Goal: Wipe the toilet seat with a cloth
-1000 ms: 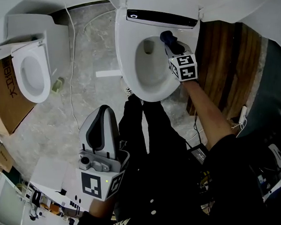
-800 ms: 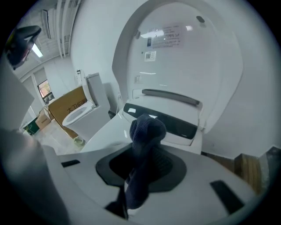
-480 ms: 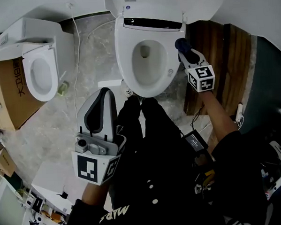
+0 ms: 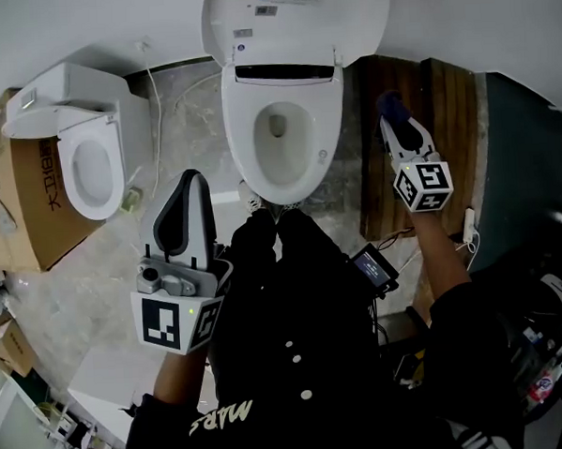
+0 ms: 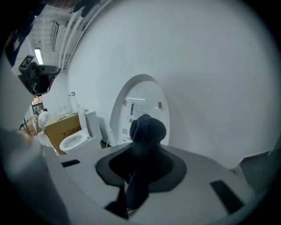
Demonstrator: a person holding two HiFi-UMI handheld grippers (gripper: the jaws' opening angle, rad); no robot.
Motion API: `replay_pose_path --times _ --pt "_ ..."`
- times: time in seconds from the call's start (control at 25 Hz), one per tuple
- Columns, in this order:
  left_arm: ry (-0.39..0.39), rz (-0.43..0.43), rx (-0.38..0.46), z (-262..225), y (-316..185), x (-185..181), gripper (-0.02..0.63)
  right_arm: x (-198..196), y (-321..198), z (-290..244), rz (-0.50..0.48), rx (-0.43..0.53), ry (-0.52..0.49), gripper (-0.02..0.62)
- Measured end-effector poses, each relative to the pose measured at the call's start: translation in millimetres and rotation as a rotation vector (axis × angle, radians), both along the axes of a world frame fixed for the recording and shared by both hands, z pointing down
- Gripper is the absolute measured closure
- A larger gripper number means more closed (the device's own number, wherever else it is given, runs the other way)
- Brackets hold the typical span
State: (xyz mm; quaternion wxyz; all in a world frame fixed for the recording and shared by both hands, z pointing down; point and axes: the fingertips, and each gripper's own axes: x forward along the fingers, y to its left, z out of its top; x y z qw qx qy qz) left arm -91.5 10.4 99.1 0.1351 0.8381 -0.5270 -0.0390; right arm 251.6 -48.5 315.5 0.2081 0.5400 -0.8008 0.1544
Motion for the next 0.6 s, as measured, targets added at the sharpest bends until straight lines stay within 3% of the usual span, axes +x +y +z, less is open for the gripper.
replay_pose_path --times 0.4,0.6 --pt "-0.047 -0.015 0.123 -69.2 4.7 -10.7 0.598 50.9 33.1 -128.2 0.131 0.199 -0.027 0.508" --pt "-0.079 -0.068 0.181 -92.3 10.4 -24.1 0.598 73.6 56.8 -172.4 0.193 0.296 -0.041 0.508"
